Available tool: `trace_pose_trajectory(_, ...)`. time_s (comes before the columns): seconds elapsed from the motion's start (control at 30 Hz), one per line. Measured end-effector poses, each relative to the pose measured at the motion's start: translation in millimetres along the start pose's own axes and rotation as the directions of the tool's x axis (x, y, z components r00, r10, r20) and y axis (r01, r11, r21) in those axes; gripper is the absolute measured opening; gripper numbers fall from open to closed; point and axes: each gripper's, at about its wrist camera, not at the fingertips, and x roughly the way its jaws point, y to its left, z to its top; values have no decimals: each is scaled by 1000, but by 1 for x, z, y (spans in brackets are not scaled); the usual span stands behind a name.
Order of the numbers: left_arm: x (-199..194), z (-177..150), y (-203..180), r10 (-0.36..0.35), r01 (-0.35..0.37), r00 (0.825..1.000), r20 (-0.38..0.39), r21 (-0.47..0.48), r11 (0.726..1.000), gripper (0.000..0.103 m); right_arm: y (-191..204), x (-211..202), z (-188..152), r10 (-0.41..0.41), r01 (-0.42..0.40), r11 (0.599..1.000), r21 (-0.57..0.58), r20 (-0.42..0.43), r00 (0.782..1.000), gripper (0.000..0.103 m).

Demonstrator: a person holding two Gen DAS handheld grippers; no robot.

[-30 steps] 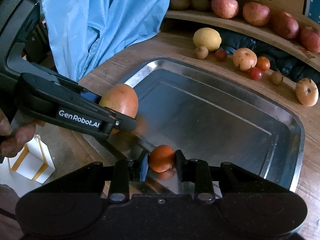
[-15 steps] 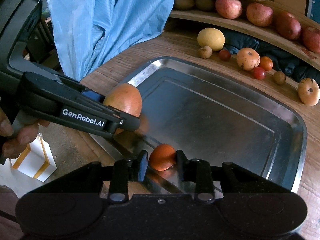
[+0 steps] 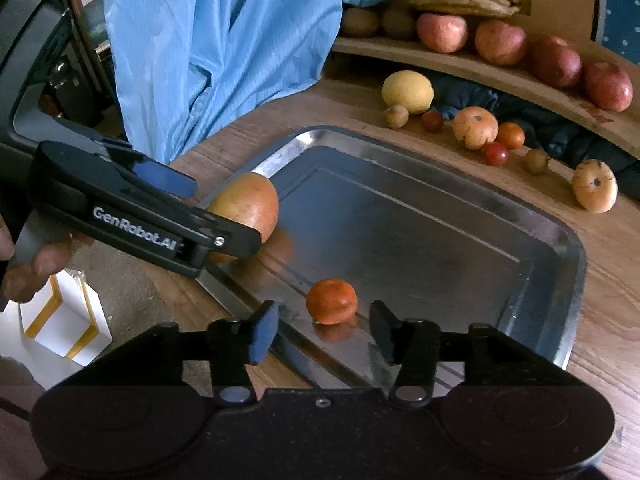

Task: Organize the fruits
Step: 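Open the left gripper to set the mango on the tray while the right releases the orange fruit, then move both tools back toward the row of loose fruits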

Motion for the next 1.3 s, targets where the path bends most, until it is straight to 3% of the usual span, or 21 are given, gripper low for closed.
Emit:
trace_pose_trajectory(0.2,-9,-5,-4,19,-19,1000,0,47,999,101,-7,-19,-7,-4,4,1000,-3,20,1000,78)
trace_pose_trajectory(0.5,-18,-11,1,66,-64,998,-23,90,994,103,-30,-38,-23,-24,23,999,27,15,1000,92)
trace_pose_trajectory(0.83,-11,8,16,129,-126,992,-19,97,987,103,-47,-40,-23,-58,56,996,63,32,998,102)
trace_pose_trajectory(1.3,25,84,36,73,-76,997,25,172,982,103,-71,-17,6,-168,162,969,185,16,986,102)
